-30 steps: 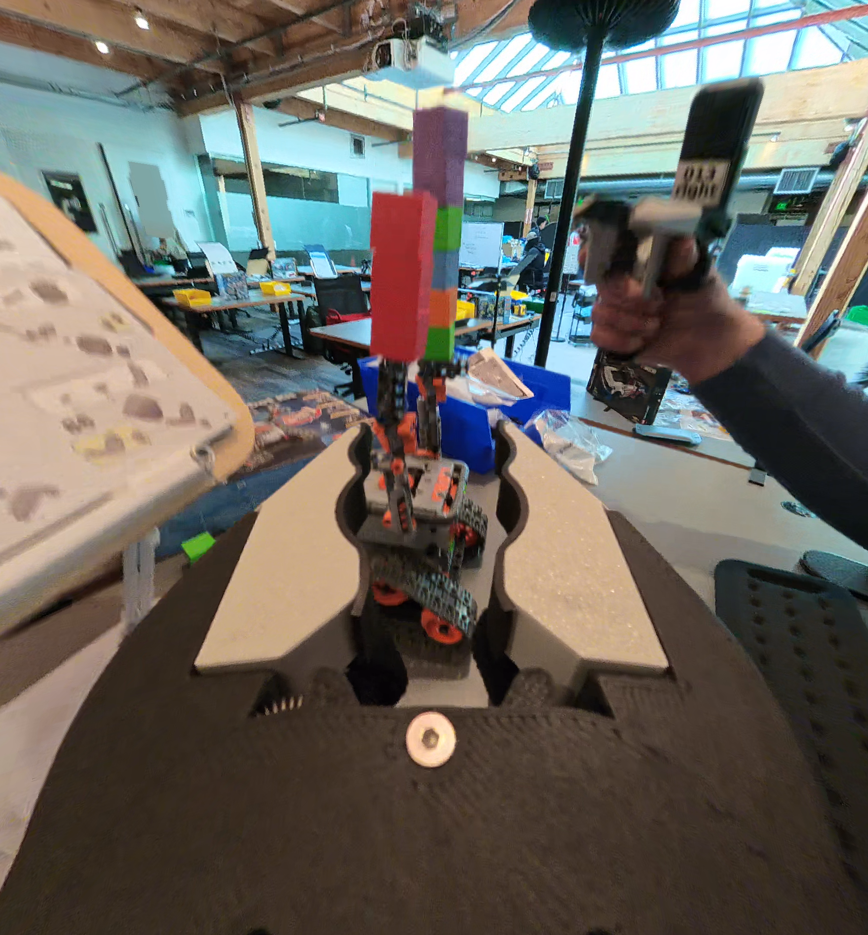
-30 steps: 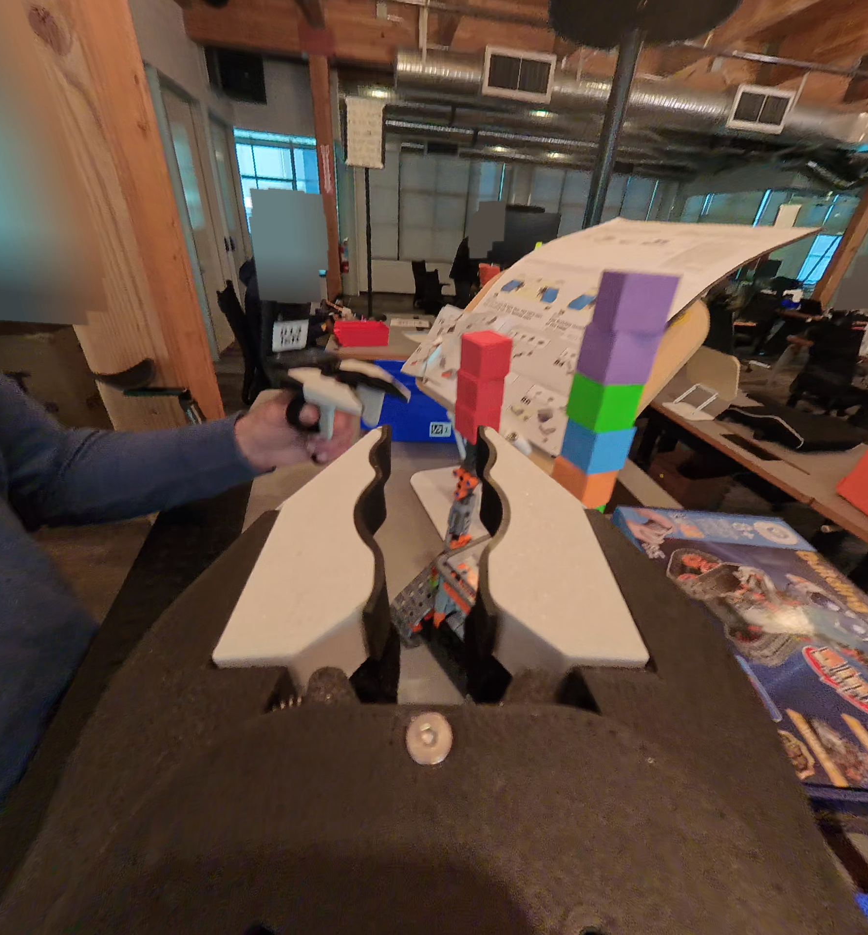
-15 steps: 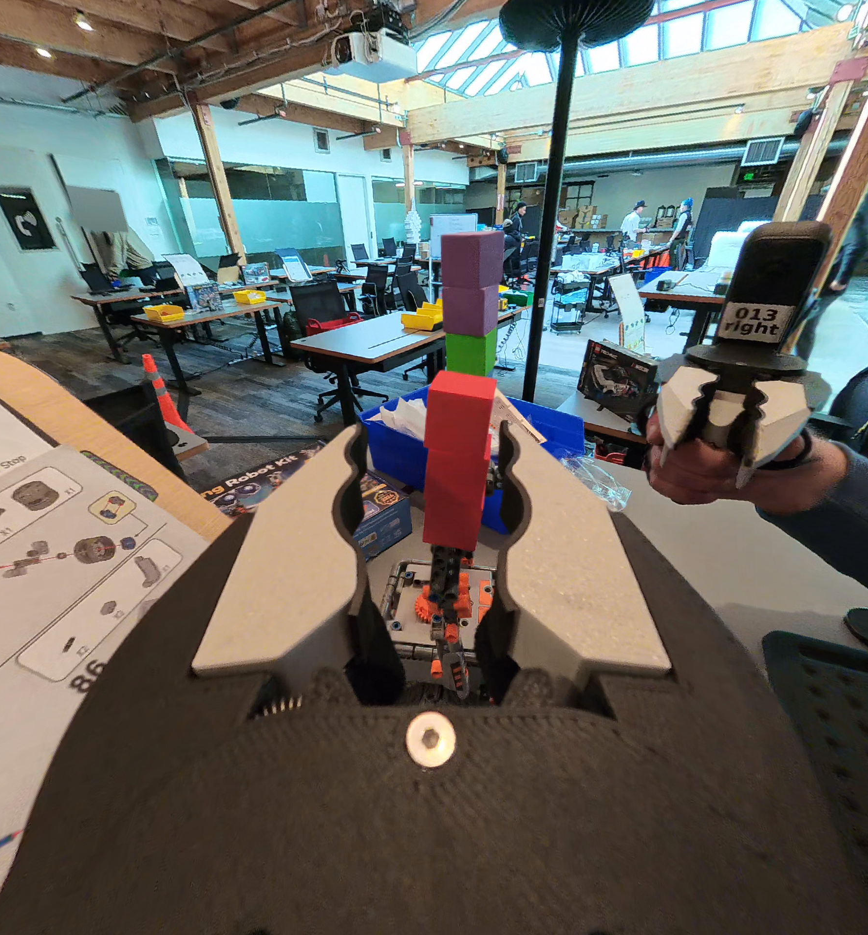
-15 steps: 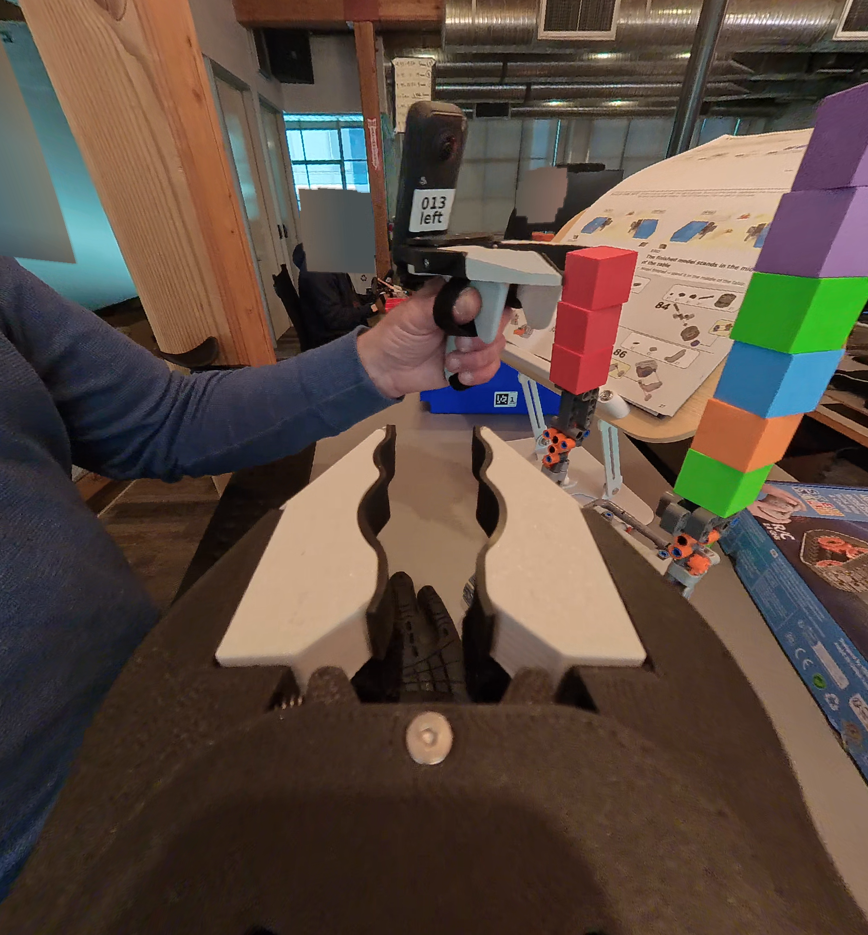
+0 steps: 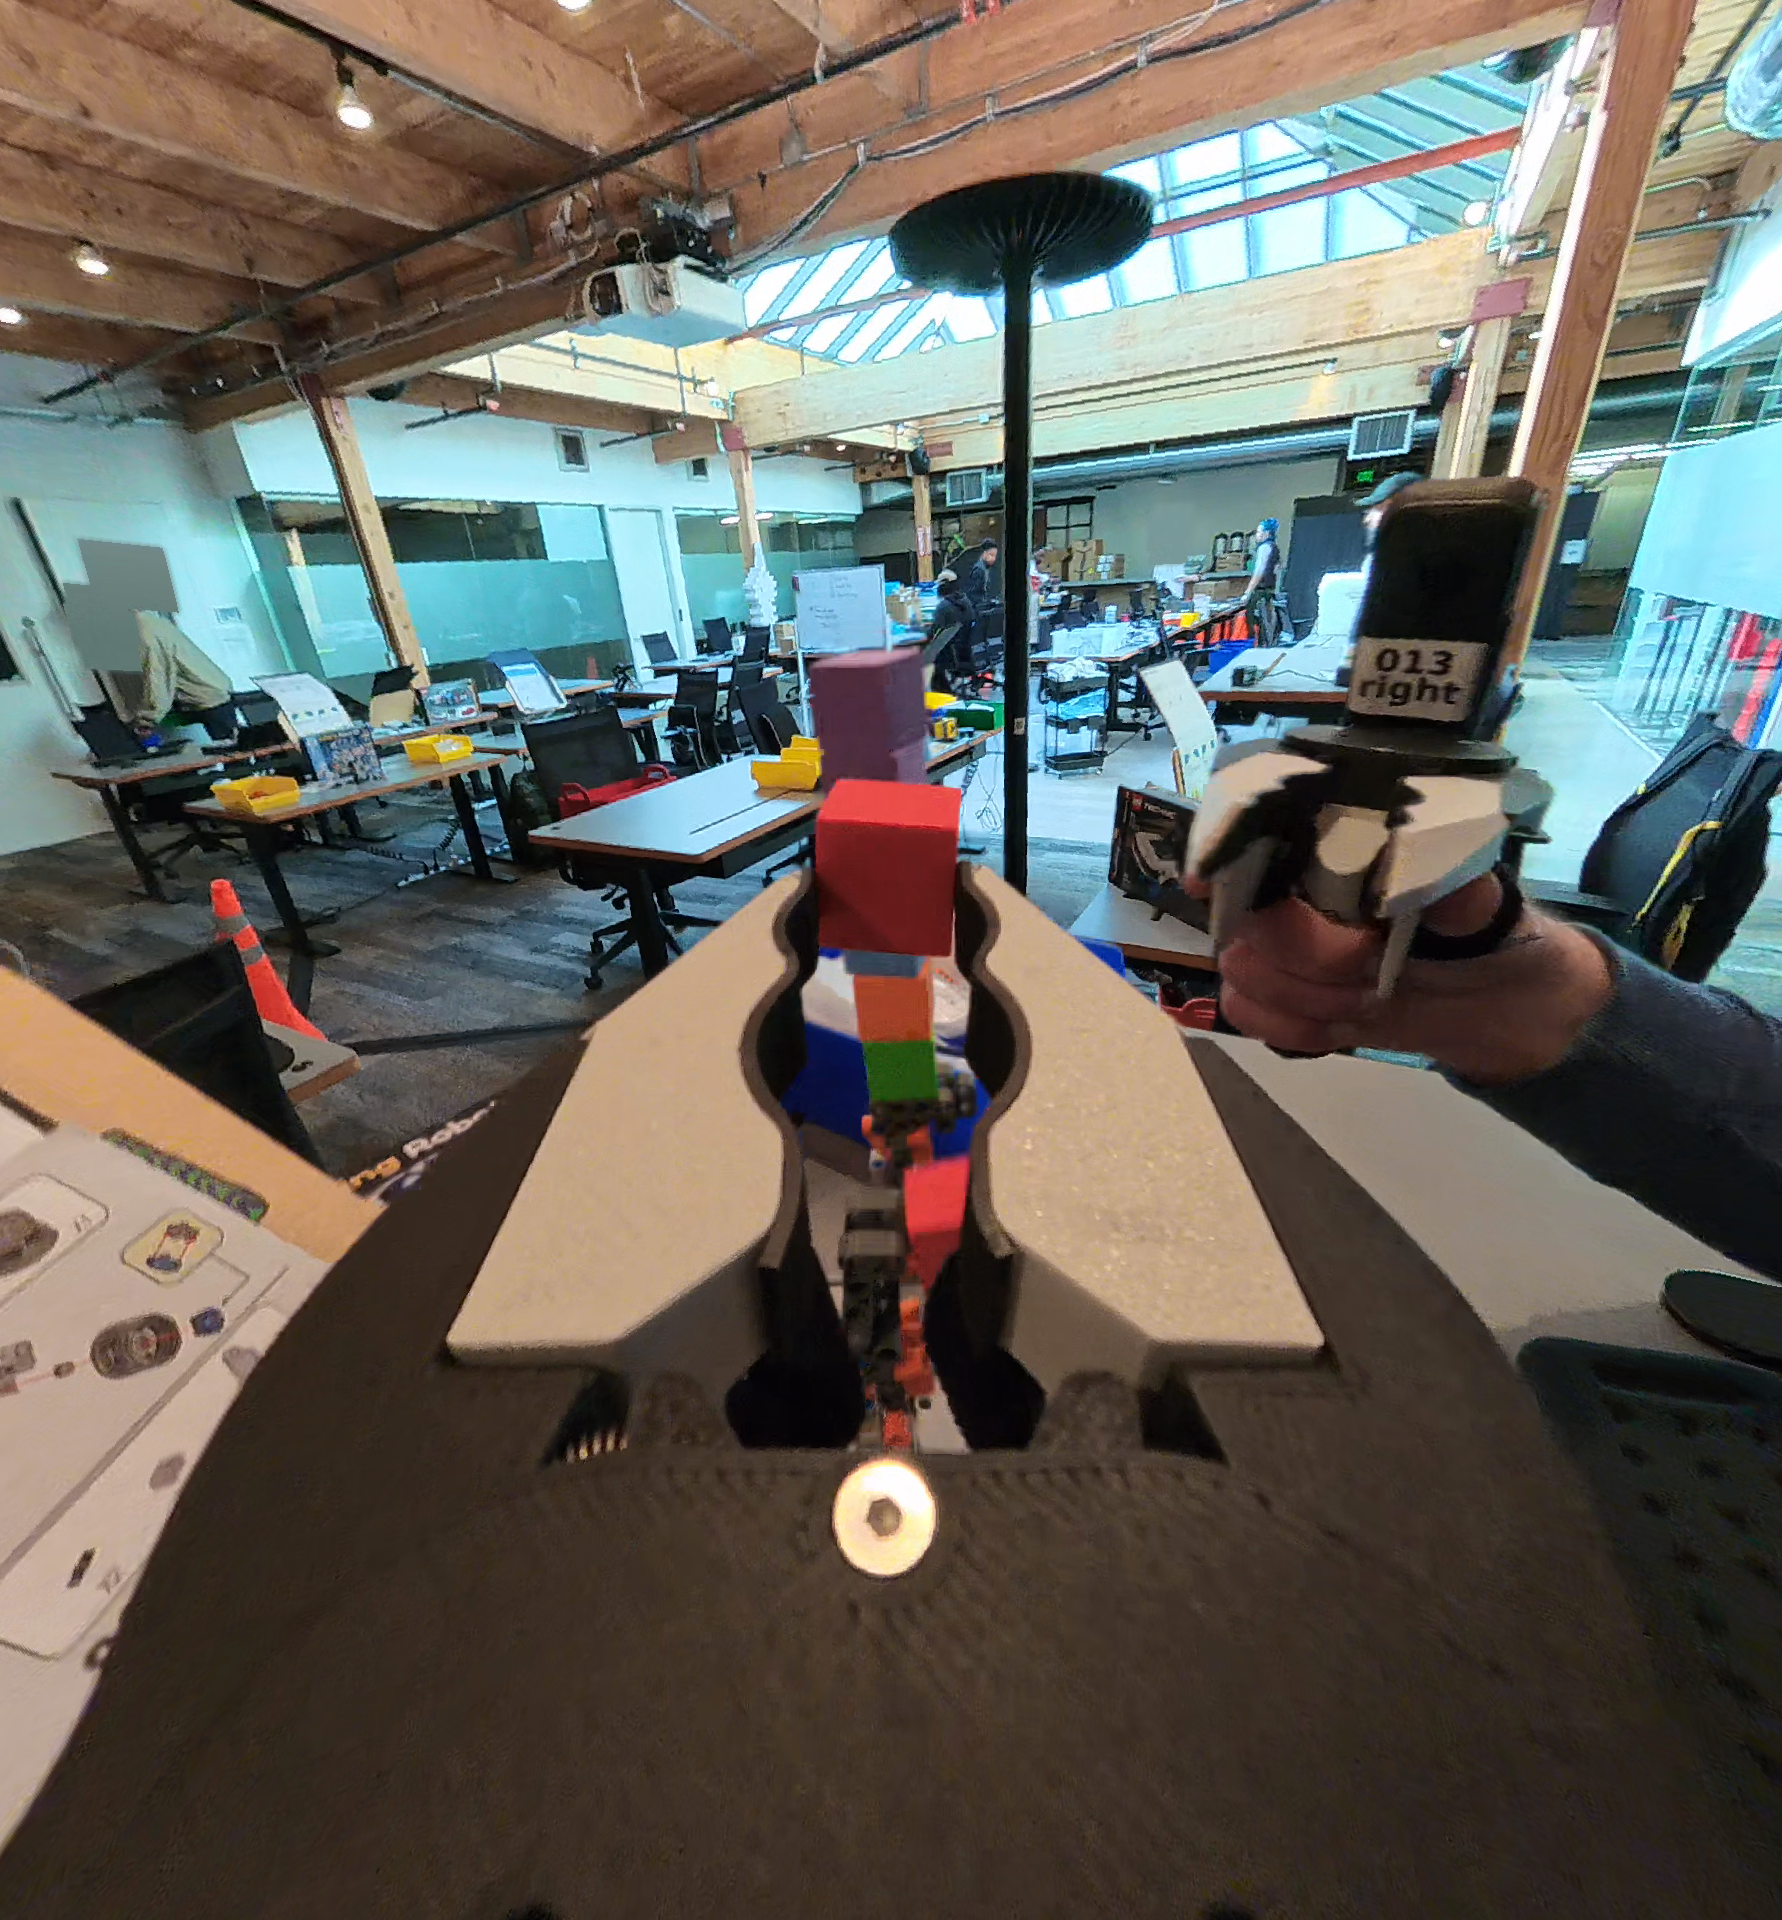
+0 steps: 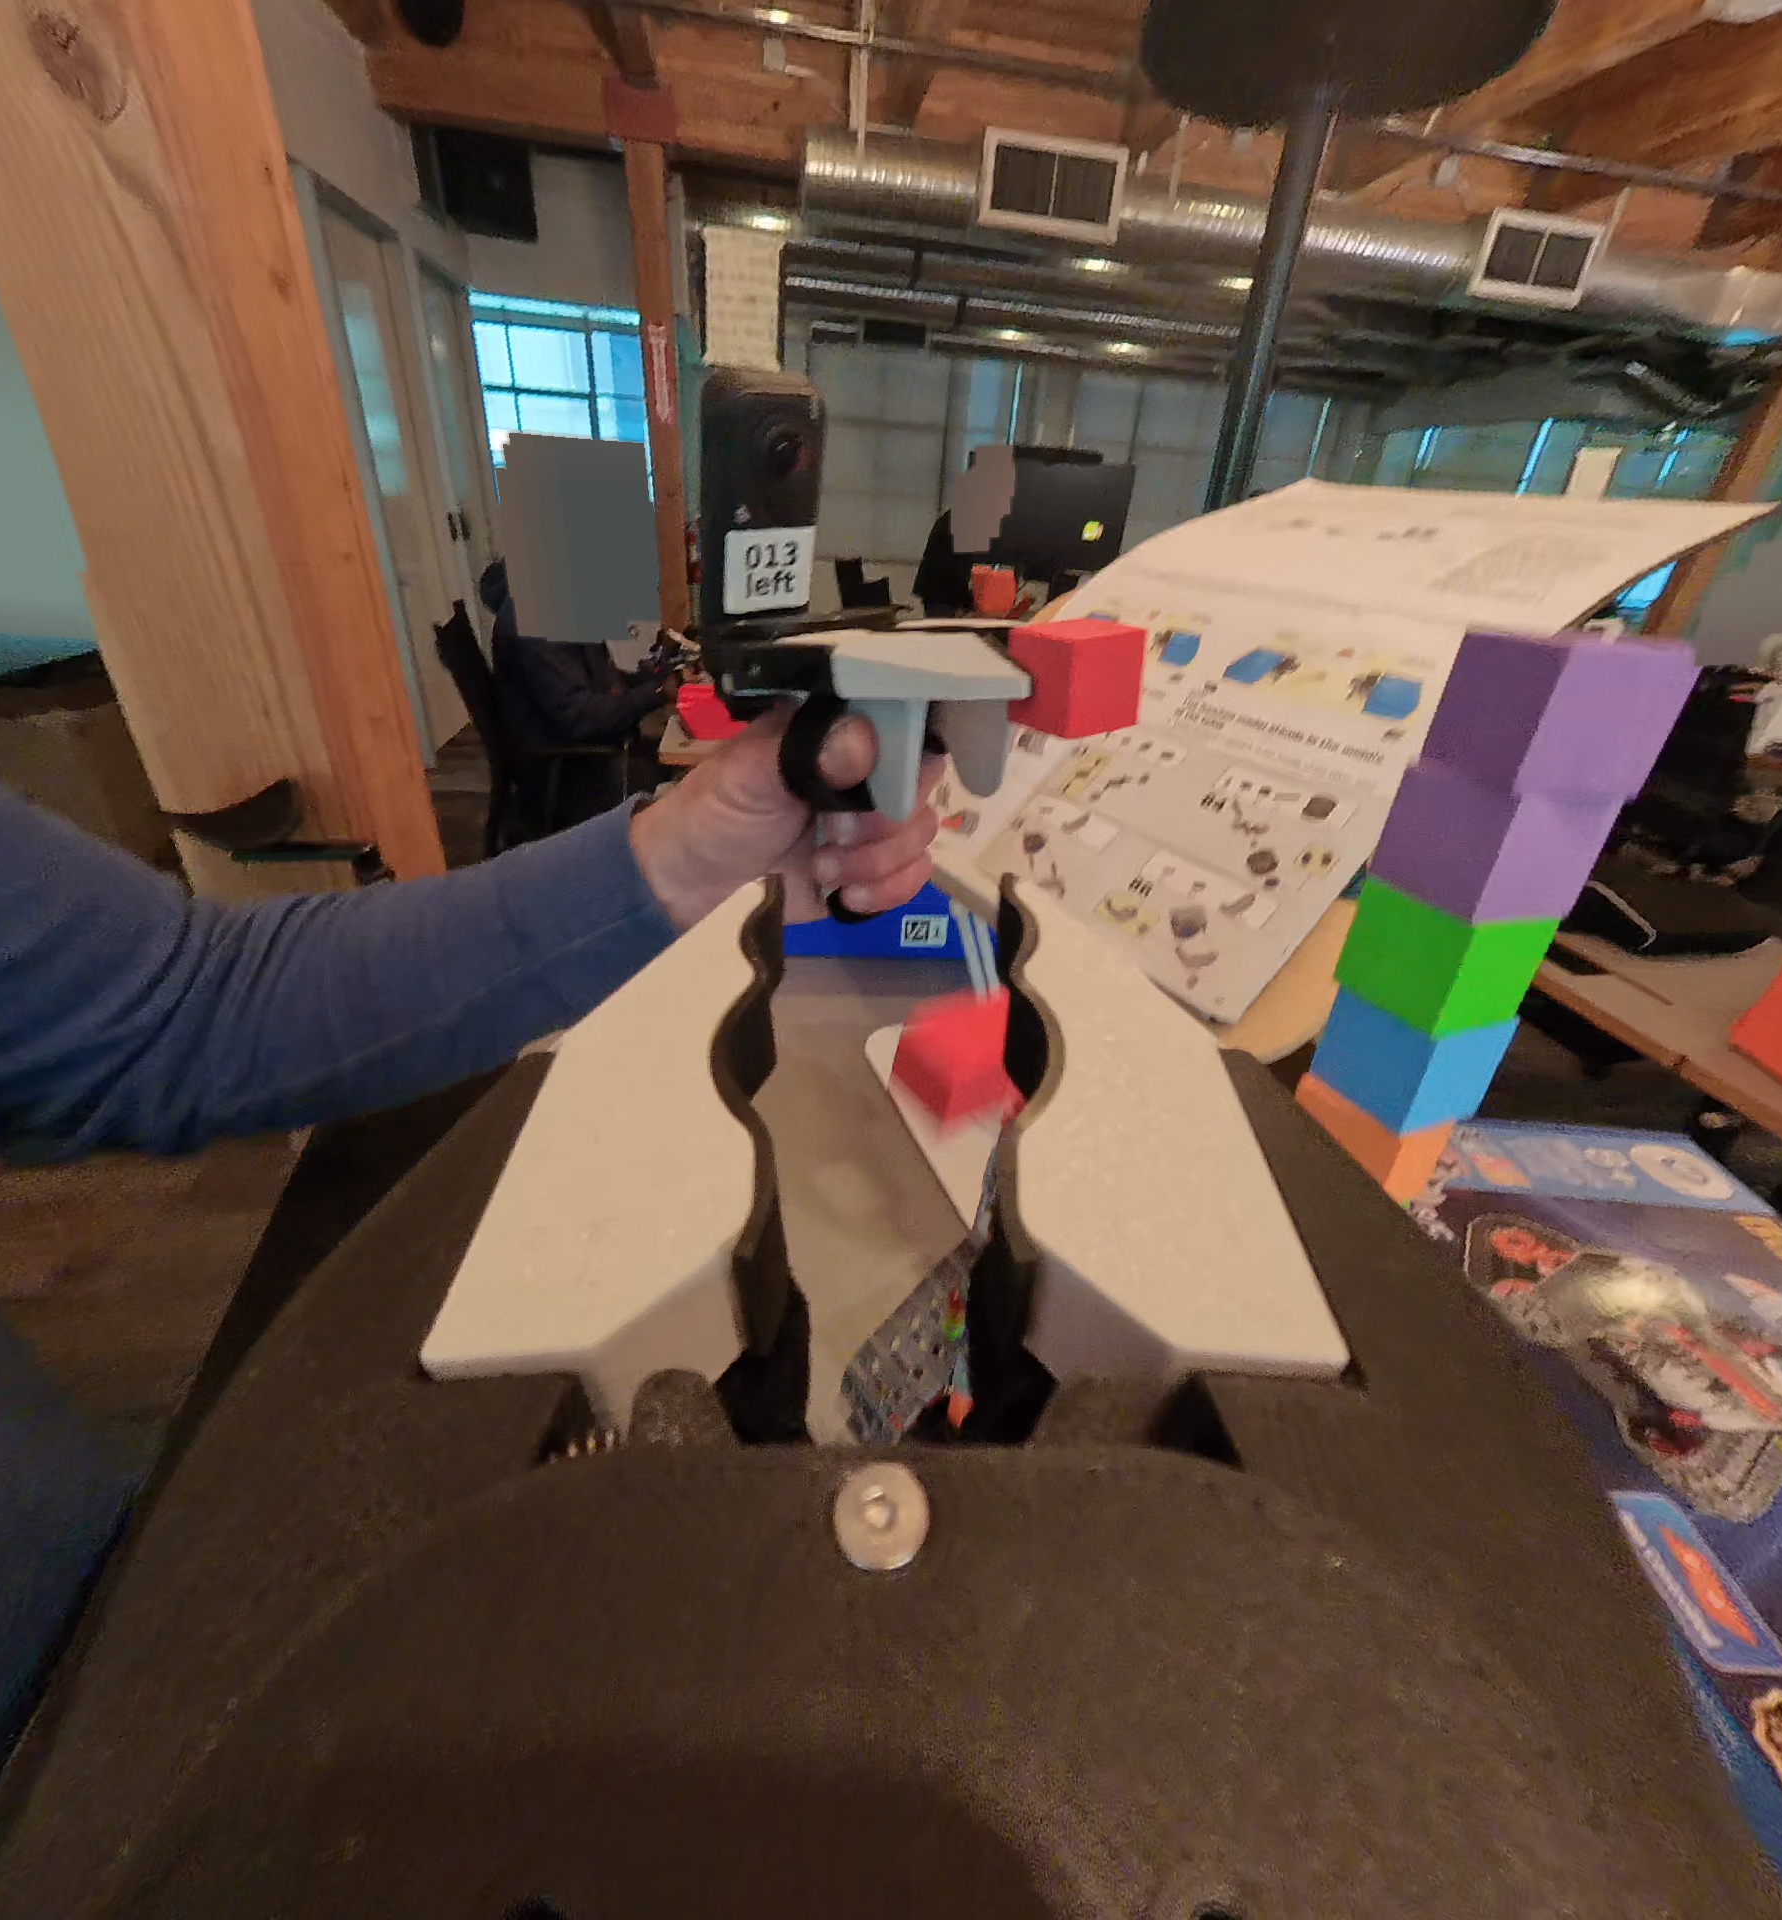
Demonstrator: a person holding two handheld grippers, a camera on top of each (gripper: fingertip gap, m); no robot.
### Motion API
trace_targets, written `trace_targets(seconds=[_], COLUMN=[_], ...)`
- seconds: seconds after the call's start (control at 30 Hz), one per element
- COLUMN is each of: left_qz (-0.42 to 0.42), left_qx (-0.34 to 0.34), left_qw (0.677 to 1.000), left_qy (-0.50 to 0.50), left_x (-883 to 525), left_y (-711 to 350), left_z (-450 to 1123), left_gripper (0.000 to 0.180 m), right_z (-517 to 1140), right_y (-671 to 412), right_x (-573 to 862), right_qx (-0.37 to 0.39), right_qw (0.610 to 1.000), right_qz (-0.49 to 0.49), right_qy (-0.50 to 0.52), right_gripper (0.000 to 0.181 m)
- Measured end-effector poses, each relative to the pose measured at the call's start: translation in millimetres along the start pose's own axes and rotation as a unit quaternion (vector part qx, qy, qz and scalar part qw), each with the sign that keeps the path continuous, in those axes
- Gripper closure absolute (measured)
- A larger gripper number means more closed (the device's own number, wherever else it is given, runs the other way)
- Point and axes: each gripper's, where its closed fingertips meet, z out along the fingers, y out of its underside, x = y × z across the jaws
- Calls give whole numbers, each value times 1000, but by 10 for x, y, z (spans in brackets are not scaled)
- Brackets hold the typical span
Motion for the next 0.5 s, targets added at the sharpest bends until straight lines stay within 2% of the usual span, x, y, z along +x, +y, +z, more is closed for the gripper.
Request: trace_targets(seconds=[0.03, 0.2, 0.3, 0.37, 0.5], left_qz=[6, 21, 26, 14, -12], left_qx=[3, -27, -48, -46, -38], left_qw=[1000, 995, 991, 990, 990], left_qy=[7, 94, 123, 134, 137], left_x=[59, 660, 944, 1037, 1074], left_y=[-74, -188, -96, -50, 23], left_z=[-2, 81, 140, 152, 159], left_gripper=[156, 156, 156, 156, 155], right_z=[47, 223, 263, 231, 188], right_y=[-85, -379, -354, -333, -280], right_x=[14, -55, -139, -215, -232], right_qx=[7, 26, 18, 22, 8], right_qw=[1000, 999, 999, 998, 998], right_qz=[-3, -38, -25, -9, -9], right_qy=[8, 6, -27, -58, -68], right_gripper=[135, 138, 141, 154, 155])
